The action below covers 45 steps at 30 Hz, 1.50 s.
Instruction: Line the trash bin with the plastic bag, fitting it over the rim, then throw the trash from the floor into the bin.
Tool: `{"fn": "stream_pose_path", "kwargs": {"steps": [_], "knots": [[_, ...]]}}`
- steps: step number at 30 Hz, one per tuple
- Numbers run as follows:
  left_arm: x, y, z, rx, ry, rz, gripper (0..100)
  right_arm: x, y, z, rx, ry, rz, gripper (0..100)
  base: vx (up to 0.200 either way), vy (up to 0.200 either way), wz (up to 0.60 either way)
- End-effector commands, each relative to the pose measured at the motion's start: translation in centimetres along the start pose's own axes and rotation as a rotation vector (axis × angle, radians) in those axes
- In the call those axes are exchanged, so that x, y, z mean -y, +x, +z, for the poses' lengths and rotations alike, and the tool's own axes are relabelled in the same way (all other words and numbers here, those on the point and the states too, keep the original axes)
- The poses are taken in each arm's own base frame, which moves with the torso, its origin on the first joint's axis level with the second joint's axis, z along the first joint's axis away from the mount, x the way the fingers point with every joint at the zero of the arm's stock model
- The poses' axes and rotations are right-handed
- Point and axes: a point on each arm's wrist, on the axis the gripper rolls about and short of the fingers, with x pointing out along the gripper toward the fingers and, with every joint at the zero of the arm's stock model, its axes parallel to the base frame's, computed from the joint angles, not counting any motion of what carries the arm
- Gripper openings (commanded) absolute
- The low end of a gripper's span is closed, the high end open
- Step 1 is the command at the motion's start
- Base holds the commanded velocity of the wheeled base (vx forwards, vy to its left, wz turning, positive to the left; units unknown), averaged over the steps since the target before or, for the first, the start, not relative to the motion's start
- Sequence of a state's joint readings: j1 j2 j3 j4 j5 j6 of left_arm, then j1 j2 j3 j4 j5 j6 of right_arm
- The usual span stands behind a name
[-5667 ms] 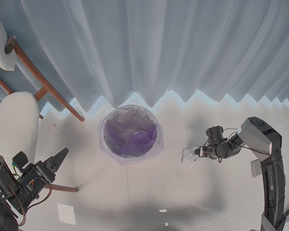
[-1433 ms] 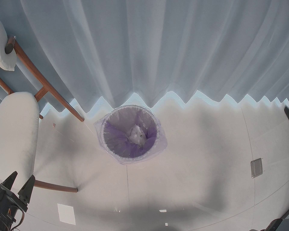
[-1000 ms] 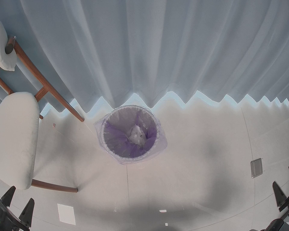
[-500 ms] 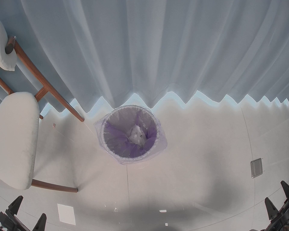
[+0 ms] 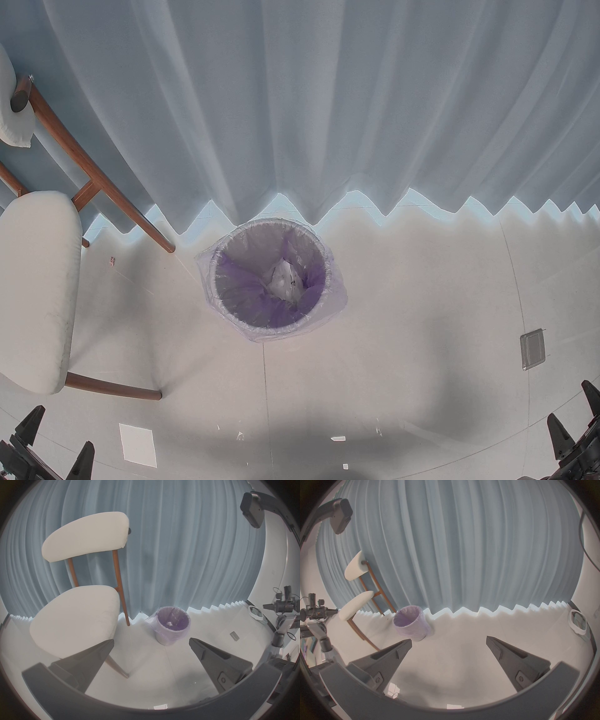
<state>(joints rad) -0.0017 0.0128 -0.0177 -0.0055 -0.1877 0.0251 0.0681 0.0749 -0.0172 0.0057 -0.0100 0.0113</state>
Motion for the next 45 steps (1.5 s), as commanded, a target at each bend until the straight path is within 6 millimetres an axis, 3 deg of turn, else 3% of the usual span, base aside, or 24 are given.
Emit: {"fn": "stream_pose_path", "kwargs": {"steps": [1,8,18,27,32,35,39,45], "knots": [[-0.09,0.03,-0.51,-0.005,0.000,0.042,100,-0.15,-0.44,-0.60,0.062,-0.004,-0.064,100,0.000,0.000,0.00],[-0.40,-0.01,-0.55,-0.014,0.016,0.187,100,-0.21,-0.44,-0.56,0.065,-0.016,-0.040,100,0.000,0.000,0.00],[-0.51,0.38,-0.54,-0.106,-0.014,0.245,100,-0.19,-0.44,-0.55,0.067,0.008,-0.046,100,0.000,0.000,0.00],[-0.30,0.01,-0.49,-0.005,-0.001,0.137,100,-0.14,-0.45,-0.55,0.068,0.022,-0.067,100,0.000,0.000,0.00],[0.16,0.02,-0.49,-0.001,0.010,-0.068,100,-0.14,-0.45,-0.55,0.068,0.021,-0.067,100,0.000,0.000,0.00],[0.14,0.03,-0.49,-0.001,0.014,-0.061,100,-0.14,-0.45,-0.55,0.068,0.022,-0.069,100,0.000,0.000,0.00],[-0.27,0.01,-0.57,-0.014,0.037,0.127,100,-0.12,-0.45,-0.55,0.068,0.024,-0.077,100,0.000,0.000,0.00],[-0.22,-0.03,-1.09,-0.068,-0.002,0.111,100,-0.11,-0.45,-0.55,0.068,0.026,-0.084,100,0.000,0.000,0.00]]}}
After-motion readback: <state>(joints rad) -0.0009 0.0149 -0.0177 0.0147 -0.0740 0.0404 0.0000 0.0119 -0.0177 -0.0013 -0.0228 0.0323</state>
